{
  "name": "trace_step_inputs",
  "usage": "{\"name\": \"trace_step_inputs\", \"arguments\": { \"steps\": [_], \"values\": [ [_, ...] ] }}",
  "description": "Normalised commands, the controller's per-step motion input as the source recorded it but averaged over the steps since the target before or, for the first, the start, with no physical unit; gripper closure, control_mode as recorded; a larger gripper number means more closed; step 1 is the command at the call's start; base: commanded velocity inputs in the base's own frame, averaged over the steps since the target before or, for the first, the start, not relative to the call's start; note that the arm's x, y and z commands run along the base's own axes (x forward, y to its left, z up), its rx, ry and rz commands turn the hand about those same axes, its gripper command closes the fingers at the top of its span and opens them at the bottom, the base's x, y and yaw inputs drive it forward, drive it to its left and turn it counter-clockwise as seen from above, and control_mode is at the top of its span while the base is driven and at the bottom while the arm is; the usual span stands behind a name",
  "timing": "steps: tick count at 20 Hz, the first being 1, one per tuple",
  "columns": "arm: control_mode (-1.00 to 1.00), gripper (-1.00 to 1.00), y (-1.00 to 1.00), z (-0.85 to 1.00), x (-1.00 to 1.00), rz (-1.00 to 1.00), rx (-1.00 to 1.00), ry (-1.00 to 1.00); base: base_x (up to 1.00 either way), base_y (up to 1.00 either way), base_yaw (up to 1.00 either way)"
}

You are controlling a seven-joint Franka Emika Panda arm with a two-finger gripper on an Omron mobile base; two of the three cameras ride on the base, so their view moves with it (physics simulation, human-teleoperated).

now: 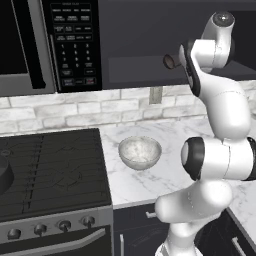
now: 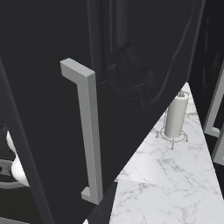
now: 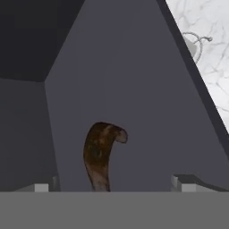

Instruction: Open the cabinet and move the ladle to the pot. Then close the cabinet.

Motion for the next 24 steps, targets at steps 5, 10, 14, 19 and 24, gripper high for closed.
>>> {"name": "trace_step_inputs", "arguments": {
  "steps": [5, 10, 14, 19, 24],
  "values": [
    [-1.0, -1.0, -0.08, -0.03, 0.23, 0.02, 0.0, 0.0, 0.0, 0.0, 0.0],
    [-1.0, -1.0, -0.03, 0.0, 0.21, 0.01, 0.0, 0.0, 0.0, 0.0, 0.0],
    [-1.0, -1.0, 0.0, -0.01, 0.26, 0.0, 0.0, 0.0, 0.0, 0.0, 0.0],
    [-1.0, -1.0, 0.0, 0.0, 0.07, 0.01, 0.0, 0.0, 0.0, 0.0, 0.0],
    [-1.0, -1.0, 0.0, -0.05, 0.05, 0.01, 0.0, 0.0, 0.0, 0.0, 0.0]
  ]
}}
